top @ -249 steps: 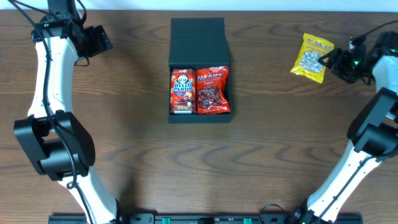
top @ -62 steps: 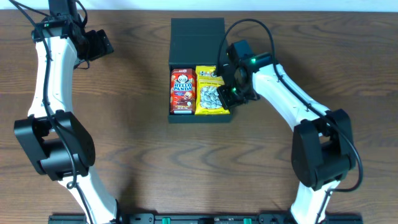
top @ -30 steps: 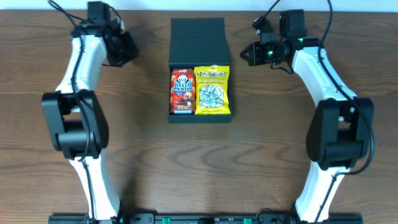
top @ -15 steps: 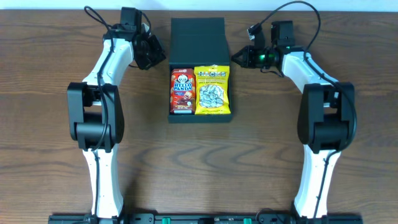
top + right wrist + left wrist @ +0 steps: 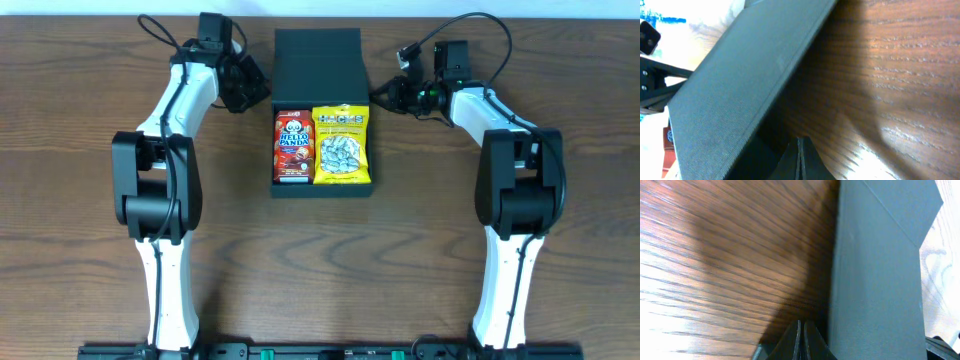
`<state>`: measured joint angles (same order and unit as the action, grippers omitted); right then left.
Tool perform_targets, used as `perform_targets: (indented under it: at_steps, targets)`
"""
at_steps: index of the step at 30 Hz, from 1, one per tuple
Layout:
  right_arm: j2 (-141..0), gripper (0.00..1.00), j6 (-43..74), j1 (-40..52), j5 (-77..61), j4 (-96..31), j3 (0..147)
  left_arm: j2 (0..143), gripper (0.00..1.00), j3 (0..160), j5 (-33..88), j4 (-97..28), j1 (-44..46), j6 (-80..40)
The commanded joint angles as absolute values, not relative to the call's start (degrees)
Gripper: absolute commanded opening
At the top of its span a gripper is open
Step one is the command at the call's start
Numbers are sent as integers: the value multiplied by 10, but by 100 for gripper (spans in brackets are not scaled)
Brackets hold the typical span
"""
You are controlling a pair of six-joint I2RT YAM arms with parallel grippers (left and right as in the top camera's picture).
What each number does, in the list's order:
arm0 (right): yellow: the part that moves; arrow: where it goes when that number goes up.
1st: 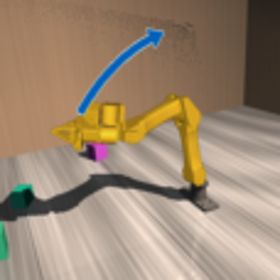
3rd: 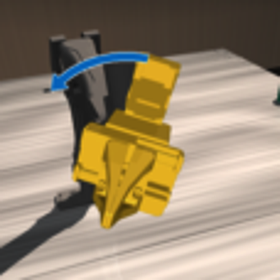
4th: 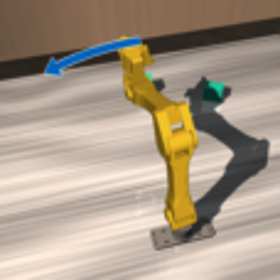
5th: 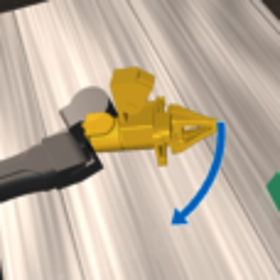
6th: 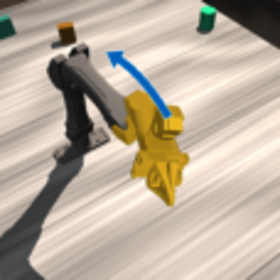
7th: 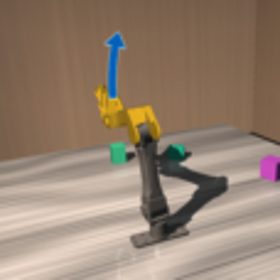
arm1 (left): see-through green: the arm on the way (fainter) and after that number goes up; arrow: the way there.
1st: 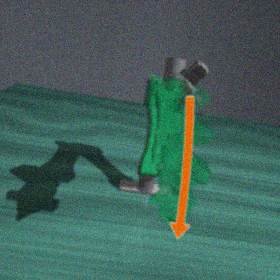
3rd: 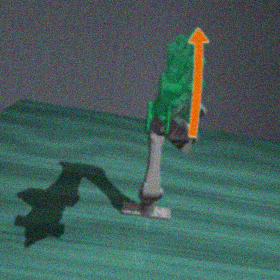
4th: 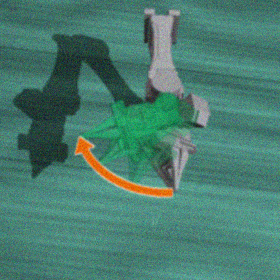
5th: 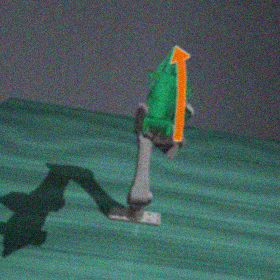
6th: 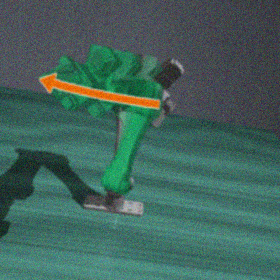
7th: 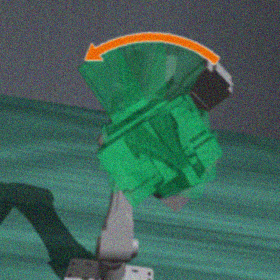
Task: Pack container
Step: 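Push the black box's lid closed with both grippers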
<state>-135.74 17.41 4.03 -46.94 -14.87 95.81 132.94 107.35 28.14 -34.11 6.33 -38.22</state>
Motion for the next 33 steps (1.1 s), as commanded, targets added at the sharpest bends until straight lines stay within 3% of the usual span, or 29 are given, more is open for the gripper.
perform_targets:
  at_steps: [1,13,24,33]
  targets:
    - [-1361,1,184,48,-491,-140,959,1339,6,1073,281,-338,81,-399]
    - [-1361,1,175,61,-573,-178,959,1339,6,1073,307,-360,96,-388]
    - [-1361,1,119,61,-573,-293,959,1339,6,1074,331,-410,94,-347]
    - [-1361,1,104,61,-569,-313,959,1338,6,1074,331,-457,94,-325]
